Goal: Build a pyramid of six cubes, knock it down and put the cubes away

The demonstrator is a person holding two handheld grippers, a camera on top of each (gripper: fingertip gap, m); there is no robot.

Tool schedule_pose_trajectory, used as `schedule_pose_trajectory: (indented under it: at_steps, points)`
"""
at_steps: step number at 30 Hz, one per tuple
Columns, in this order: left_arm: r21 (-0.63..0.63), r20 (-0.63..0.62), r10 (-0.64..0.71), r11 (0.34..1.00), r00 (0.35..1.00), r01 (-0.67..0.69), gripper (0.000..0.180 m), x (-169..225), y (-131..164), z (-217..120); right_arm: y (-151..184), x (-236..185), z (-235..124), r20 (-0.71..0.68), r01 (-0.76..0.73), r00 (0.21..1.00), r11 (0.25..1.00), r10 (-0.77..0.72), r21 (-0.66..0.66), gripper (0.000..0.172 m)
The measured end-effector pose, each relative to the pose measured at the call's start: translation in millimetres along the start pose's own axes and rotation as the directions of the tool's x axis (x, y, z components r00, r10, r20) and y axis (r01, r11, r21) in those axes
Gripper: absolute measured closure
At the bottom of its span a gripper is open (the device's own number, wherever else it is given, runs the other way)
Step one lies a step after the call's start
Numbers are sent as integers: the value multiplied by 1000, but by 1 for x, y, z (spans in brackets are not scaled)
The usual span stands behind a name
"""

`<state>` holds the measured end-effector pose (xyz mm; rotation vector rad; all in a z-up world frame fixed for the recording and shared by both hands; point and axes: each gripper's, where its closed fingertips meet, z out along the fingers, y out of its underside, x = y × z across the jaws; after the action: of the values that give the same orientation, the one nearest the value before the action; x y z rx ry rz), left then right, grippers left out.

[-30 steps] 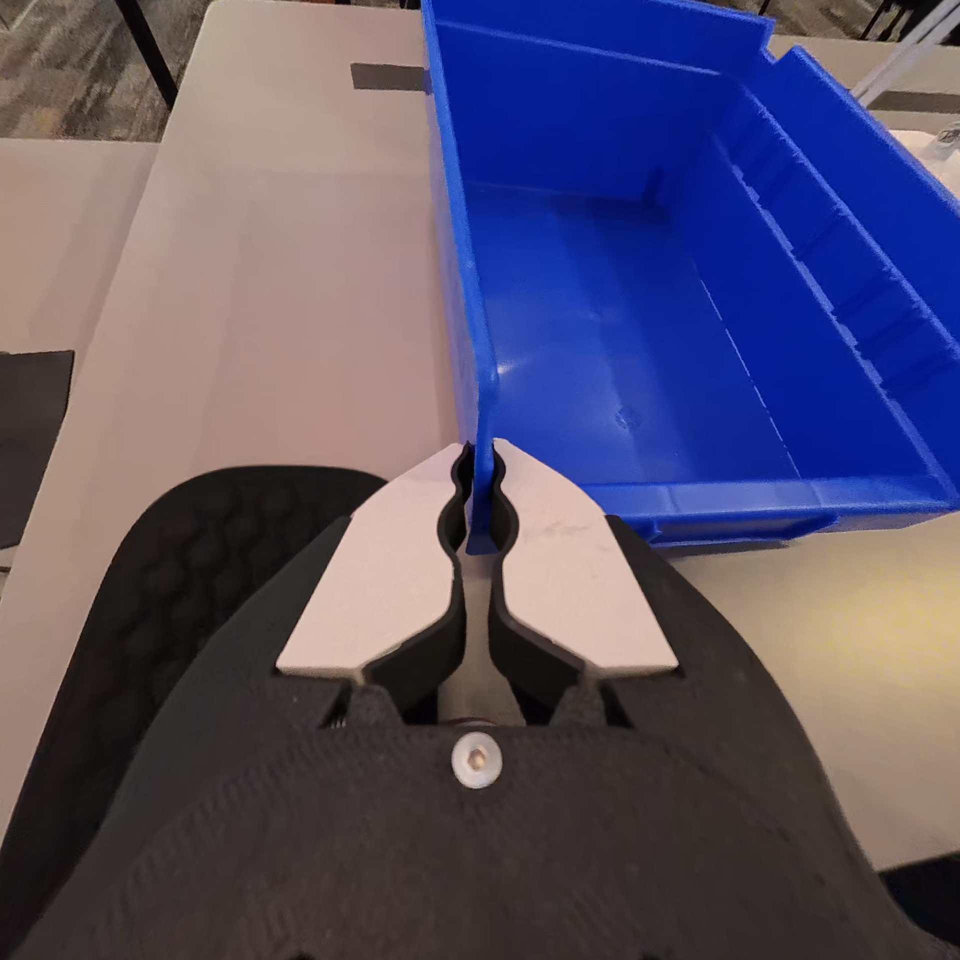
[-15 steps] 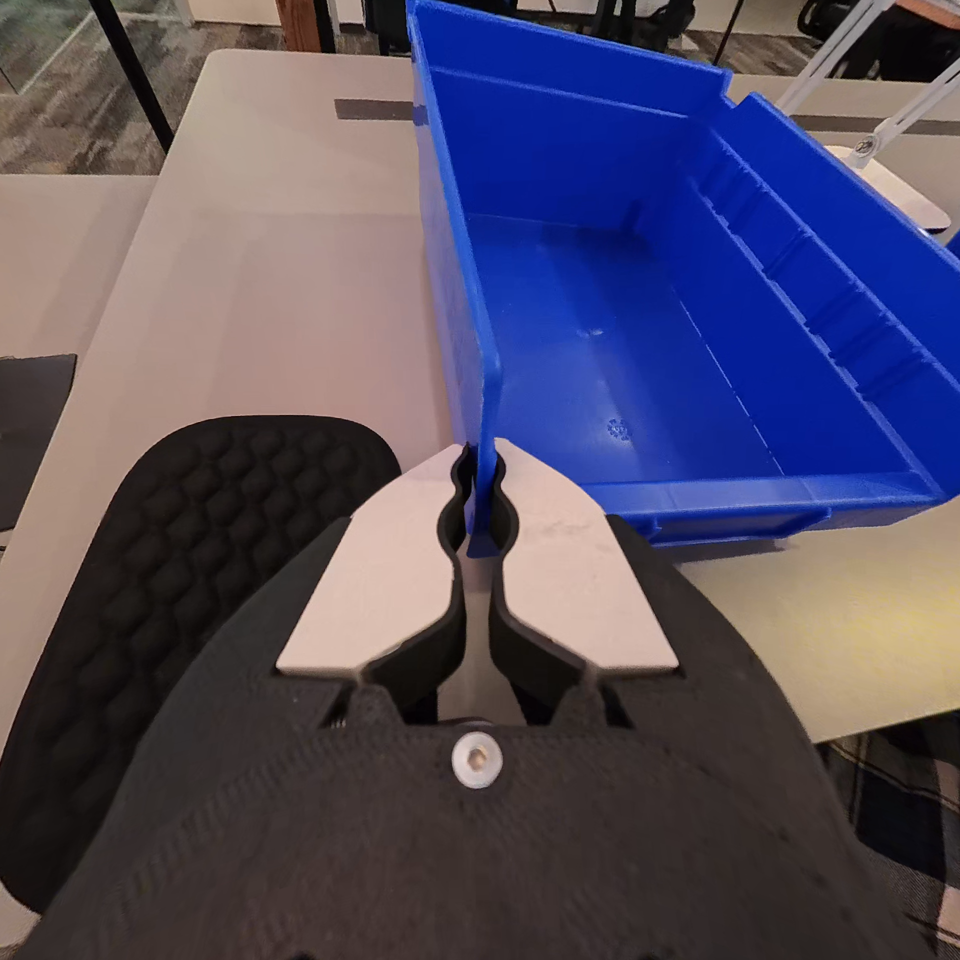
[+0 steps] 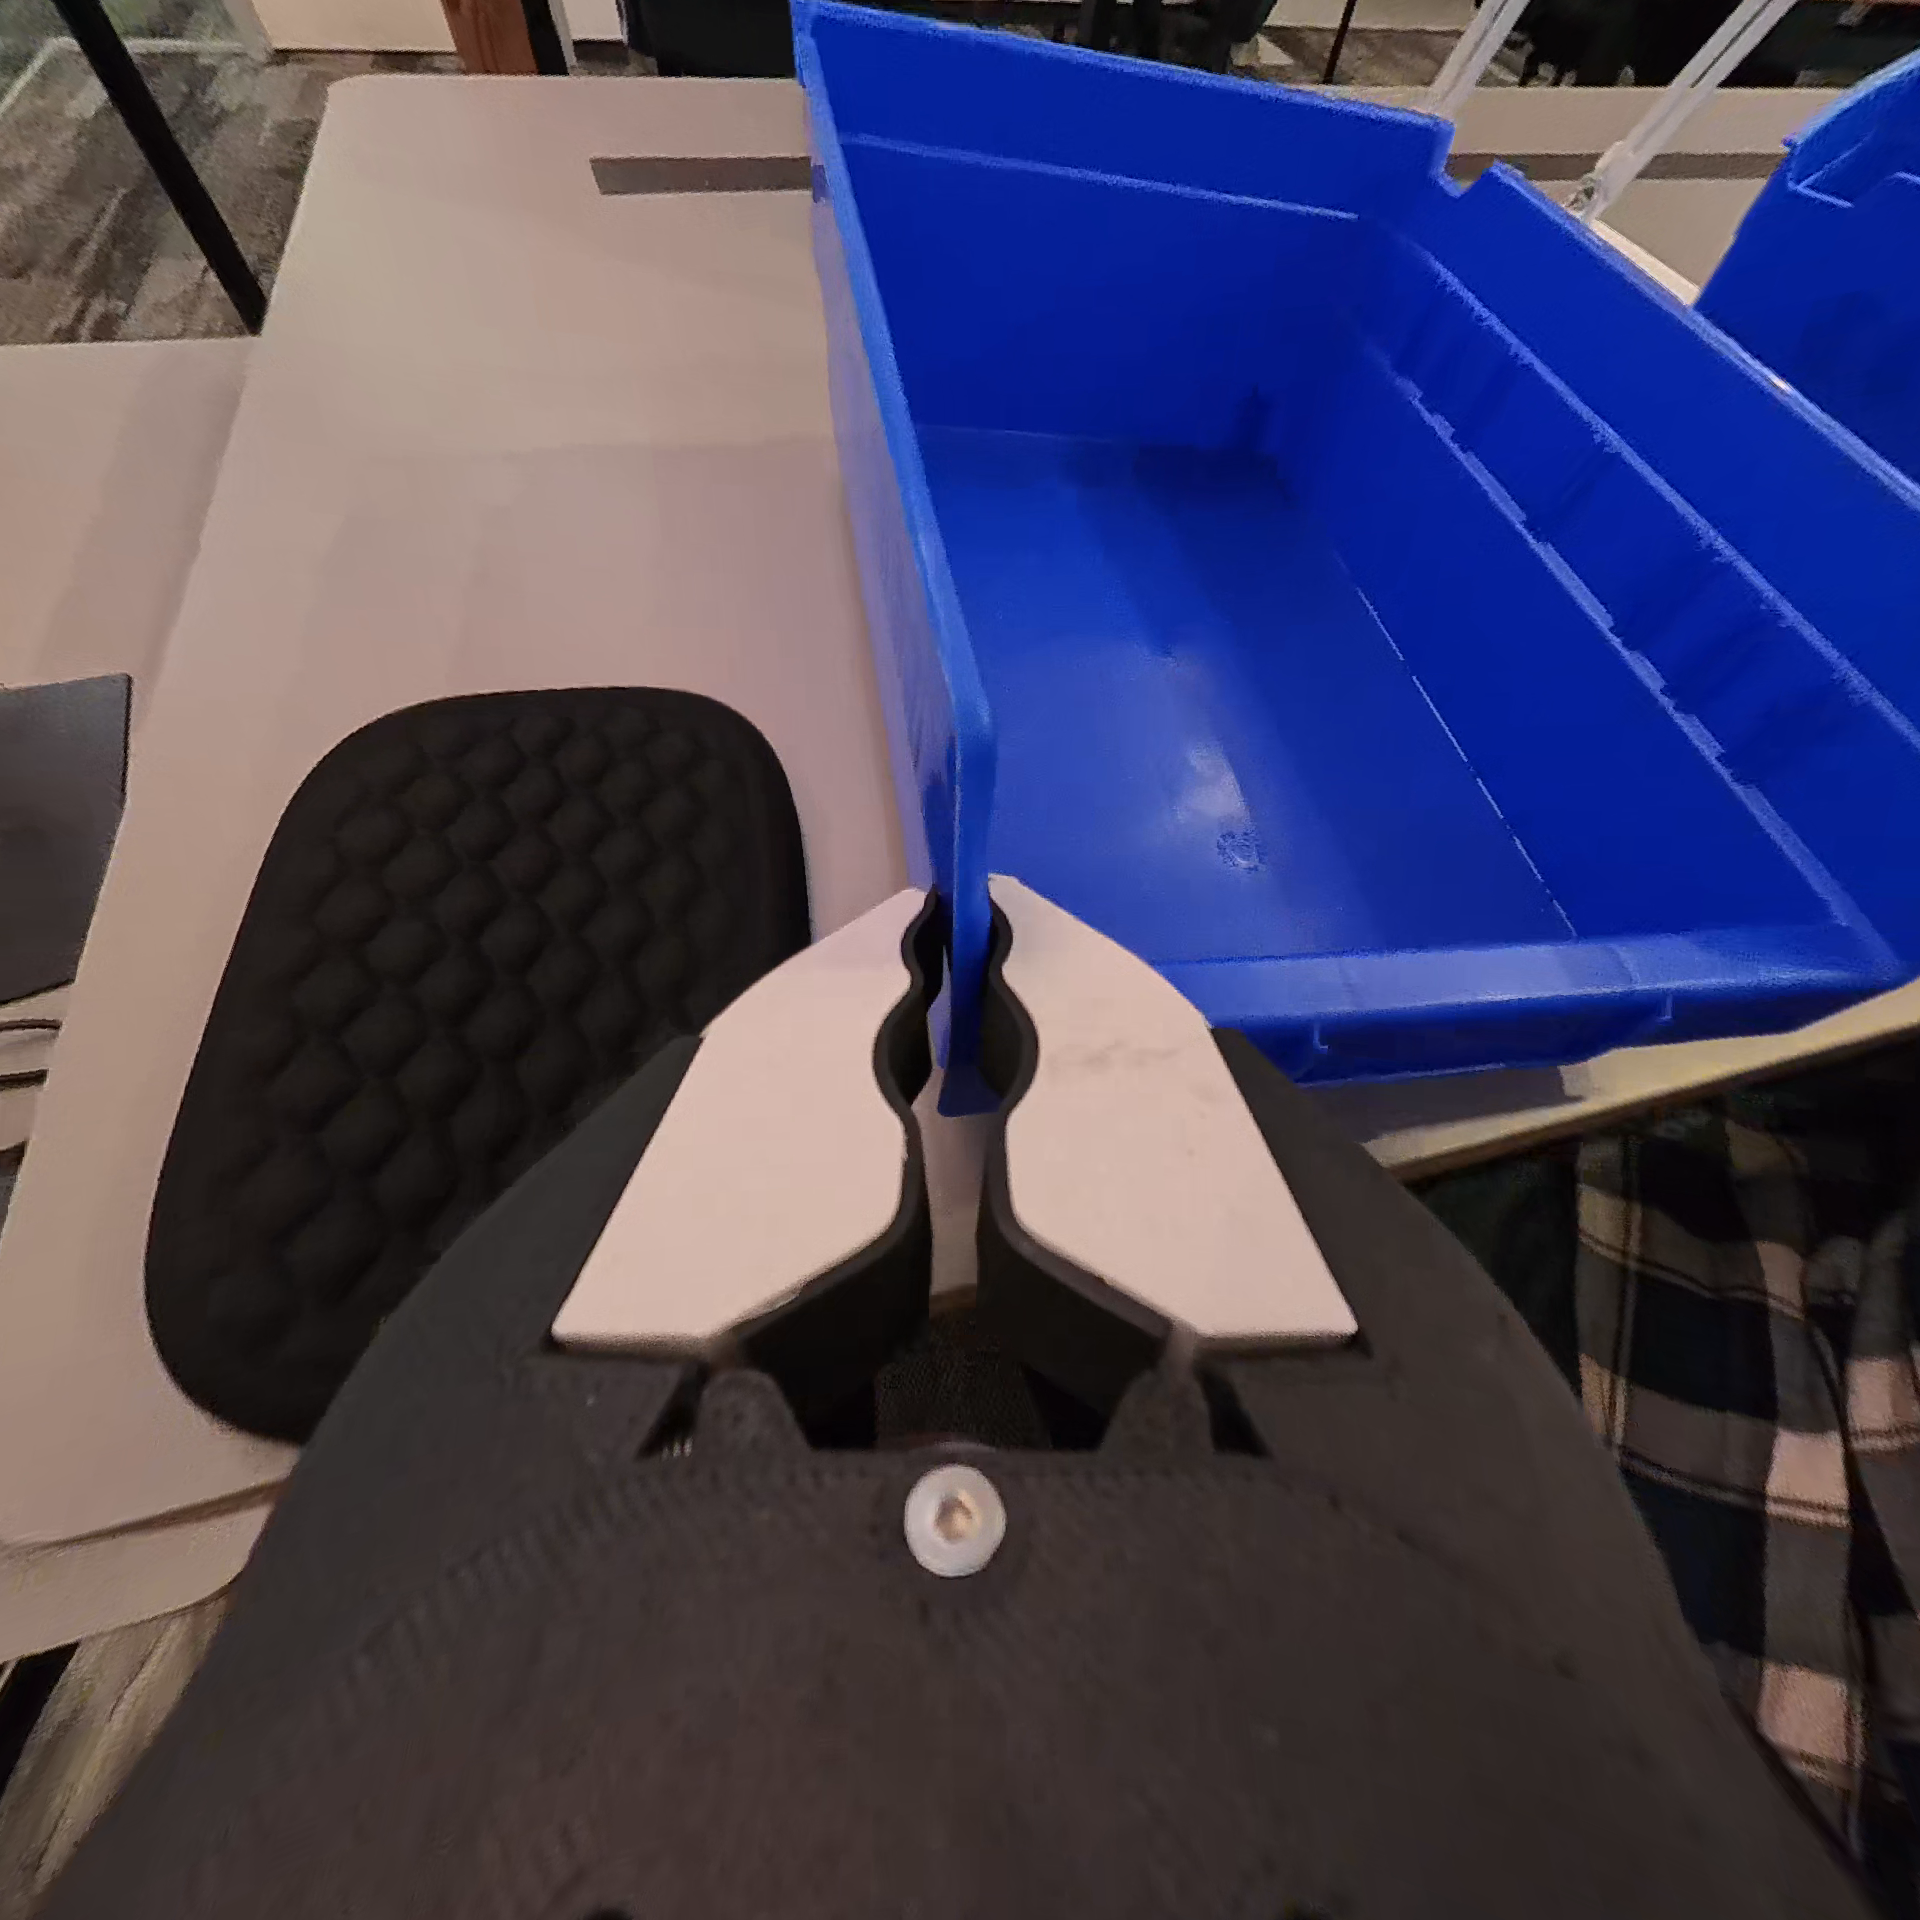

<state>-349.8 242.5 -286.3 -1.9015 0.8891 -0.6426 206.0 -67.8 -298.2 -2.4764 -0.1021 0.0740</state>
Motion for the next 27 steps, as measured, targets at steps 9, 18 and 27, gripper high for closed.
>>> schedule_pose_trajectory:
  at_steps: [9, 18, 27]
  points:
    - [-36, -57, 15, 999, 998, -17, 176, -15, 27, -39, -19, -39, 20, 96, 31, 995, 999, -35, 37, 167]
    - [-54, -55, 30, 998, 998, -33, 176, -26, 43, -72, -78, -67, 67, 174, 124, 976, 991, -130, 48, 166]
    - [-80, -16, 25, 996, 1000, -27, 176, -47, 59, -95, -131, -69, 109, 227, 143, 962, 988, -151, 51, 165]
